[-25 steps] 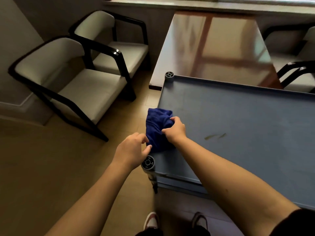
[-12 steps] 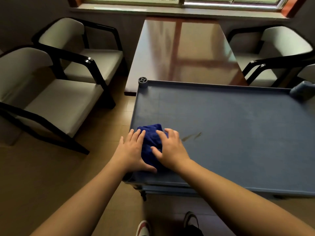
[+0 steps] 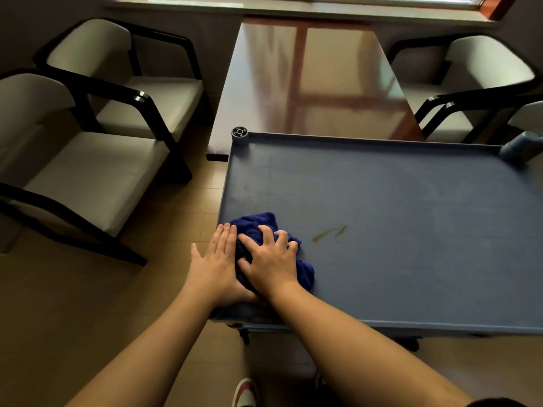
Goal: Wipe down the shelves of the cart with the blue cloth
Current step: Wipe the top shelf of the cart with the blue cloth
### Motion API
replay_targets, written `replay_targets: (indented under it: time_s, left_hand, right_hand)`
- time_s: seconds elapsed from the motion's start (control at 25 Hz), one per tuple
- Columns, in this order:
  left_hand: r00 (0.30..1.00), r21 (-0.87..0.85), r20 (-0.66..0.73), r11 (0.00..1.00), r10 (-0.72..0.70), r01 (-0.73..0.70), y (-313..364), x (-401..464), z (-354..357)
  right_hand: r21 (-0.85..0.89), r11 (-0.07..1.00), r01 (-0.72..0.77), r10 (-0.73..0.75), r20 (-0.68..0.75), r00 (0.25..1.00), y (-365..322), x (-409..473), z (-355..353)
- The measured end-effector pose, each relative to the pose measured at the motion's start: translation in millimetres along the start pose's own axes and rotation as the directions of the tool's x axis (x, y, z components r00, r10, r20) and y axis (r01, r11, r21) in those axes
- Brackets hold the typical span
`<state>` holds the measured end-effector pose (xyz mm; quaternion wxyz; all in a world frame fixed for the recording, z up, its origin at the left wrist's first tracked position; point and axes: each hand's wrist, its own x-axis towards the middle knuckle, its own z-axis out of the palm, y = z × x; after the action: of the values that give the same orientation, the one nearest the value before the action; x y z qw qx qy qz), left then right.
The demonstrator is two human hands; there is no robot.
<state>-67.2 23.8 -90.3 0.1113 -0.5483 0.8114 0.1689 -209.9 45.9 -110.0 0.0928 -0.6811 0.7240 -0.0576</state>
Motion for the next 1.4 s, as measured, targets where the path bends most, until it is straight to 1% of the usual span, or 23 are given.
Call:
replay_targets:
  time_s: [0.16,0.24,0.32,0.44,0.52,0.64,0.72,0.76,0.84,0.92,1.04,1.12,1.2,1.28,1.36,1.4]
  left_hand:
    - [0.997,0.064,0.057,0.997,-0.042,0.038,0,0,0]
    - [0.994,0.081,0.096,0.995,-0.057,0.049,2,1,0]
    - [0.990,0.098,0.120,0.993,-0.075,0.064,2,3,0]
    - [0.986,0.097,0.138,0.992,-0.093,0.080,1,4,1]
    - [0.984,0.097,0.140,0.991,-0.106,0.093,0,5,1]
    - [0.983,0.100,0.141,0.990,-0.118,0.104,1,6,0]
    - [0.982,0.121,0.145,0.987,-0.124,0.107,2,7,-1]
    - [0.982,0.142,0.138,0.984,-0.129,0.109,5,9,-1]
    - [0.988,0.182,0.093,0.978,-0.124,0.105,10,10,-2]
    - [0.995,0.176,0.051,0.982,-0.085,0.074,20,18,-5]
    - [0.997,0.123,0.079,0.992,0.008,-0.017,37,35,-8]
    - [0.992,0.077,0.125,0.997,0.008,-0.018,42,45,-9]
    - [0.987,0.054,0.162,0.999,-0.016,0.007,43,50,-8]
    - [0.981,0.044,0.194,0.999,-0.019,0.010,41,51,-6]
    - [0.973,0.017,0.229,1.000,0.004,-0.008,37,53,-6]
    - [0.970,0.003,0.244,1.000,0.019,-0.020,35,53,-6]
  right_hand:
    - [-0.032,0.999,0.028,-0.029,-0.022,0.999,14,3,-5]
    - [-0.022,1.000,-0.010,0.009,-0.036,0.999,32,3,-9]
    - [-0.017,0.995,-0.099,0.098,-0.044,0.994,59,1,-15]
    - [-0.064,0.968,-0.244,0.242,-0.045,0.969,110,-6,-27]
    - [-0.076,0.930,-0.360,0.354,-0.078,0.932,154,-19,-36]
    - [-0.025,0.852,-0.523,0.516,-0.132,0.847,223,-40,-49]
    - [-0.014,0.819,-0.574,0.567,-0.138,0.812,245,-47,-51]
    - [-0.004,0.815,-0.579,0.572,-0.152,0.806,249,-49,-49]
    - [0.030,0.832,-0.553,0.549,-0.186,0.815,244,-53,-44]
    - [0.056,0.849,-0.526,0.525,-0.217,0.823,242,-55,-42]
    - [0.137,0.840,-0.525,0.543,-0.218,0.811,242,-52,-42]
    - [0.273,0.828,-0.489,0.550,-0.230,0.803,234,-46,-45]
    - [0.402,0.830,-0.387,0.511,-0.270,0.816,215,-36,-51]
    - [0.476,0.846,-0.241,0.419,-0.313,0.852,189,-24,-56]
    - [0.483,0.871,-0.093,0.268,-0.308,0.913,155,-14,-61]
    - [0.438,0.898,-0.050,0.186,-0.274,0.944,138,-10,-60]
